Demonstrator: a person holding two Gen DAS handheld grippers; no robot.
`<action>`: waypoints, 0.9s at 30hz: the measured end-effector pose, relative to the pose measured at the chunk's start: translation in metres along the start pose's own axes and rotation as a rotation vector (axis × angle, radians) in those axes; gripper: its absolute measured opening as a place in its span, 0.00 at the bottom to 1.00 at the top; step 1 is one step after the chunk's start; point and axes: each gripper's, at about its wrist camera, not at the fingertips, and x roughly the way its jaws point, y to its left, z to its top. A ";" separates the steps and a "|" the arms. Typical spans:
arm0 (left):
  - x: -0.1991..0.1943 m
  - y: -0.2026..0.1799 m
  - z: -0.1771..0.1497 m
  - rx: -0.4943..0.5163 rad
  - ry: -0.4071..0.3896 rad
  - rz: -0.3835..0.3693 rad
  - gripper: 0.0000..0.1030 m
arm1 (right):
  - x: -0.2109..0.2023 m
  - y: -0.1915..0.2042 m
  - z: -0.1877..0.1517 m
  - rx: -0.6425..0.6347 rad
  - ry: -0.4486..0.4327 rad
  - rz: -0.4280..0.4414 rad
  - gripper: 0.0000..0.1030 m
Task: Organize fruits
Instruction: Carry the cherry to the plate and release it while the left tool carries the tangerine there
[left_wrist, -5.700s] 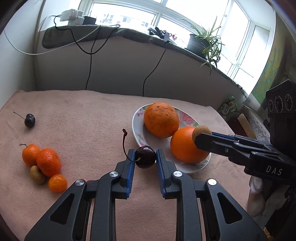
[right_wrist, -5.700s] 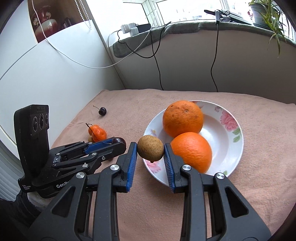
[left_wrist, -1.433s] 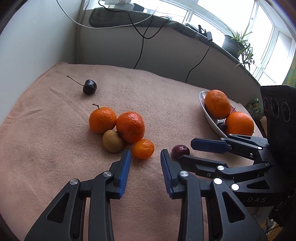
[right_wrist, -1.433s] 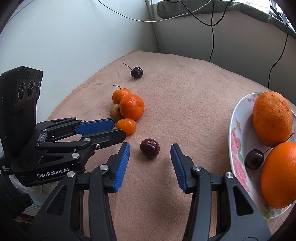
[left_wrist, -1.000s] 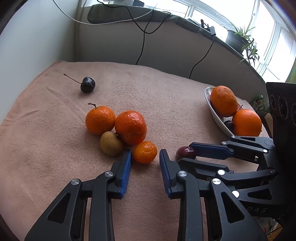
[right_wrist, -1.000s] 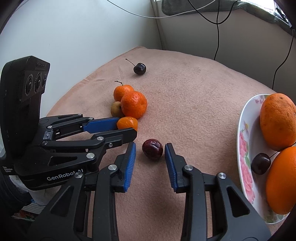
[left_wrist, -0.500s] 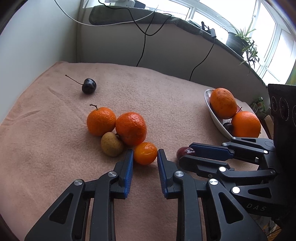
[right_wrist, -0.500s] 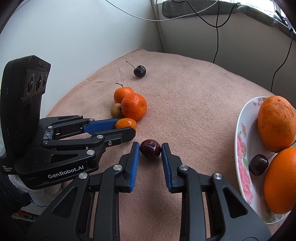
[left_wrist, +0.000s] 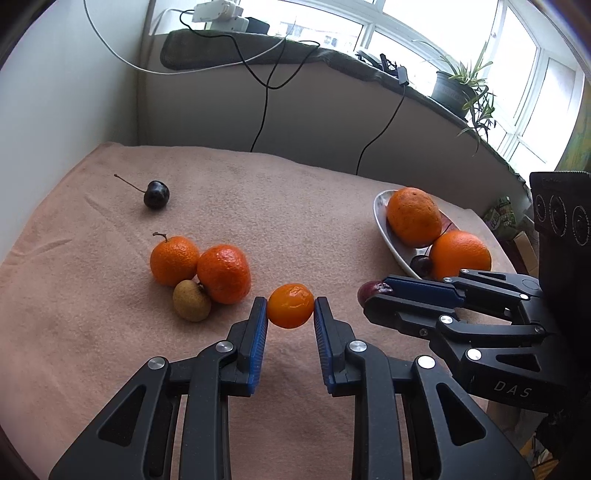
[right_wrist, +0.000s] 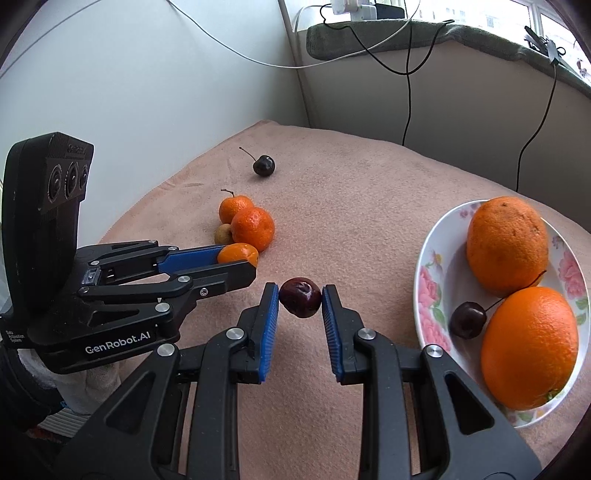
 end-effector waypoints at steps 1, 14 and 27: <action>-0.001 -0.003 0.001 0.003 -0.004 -0.004 0.23 | -0.003 -0.002 0.000 0.003 -0.005 -0.003 0.25; 0.003 -0.042 0.013 0.048 -0.022 -0.050 0.23 | -0.051 -0.033 -0.001 0.047 -0.087 -0.050 0.25; 0.019 -0.076 0.020 0.095 -0.008 -0.101 0.23 | -0.089 -0.075 -0.001 0.104 -0.158 -0.116 0.25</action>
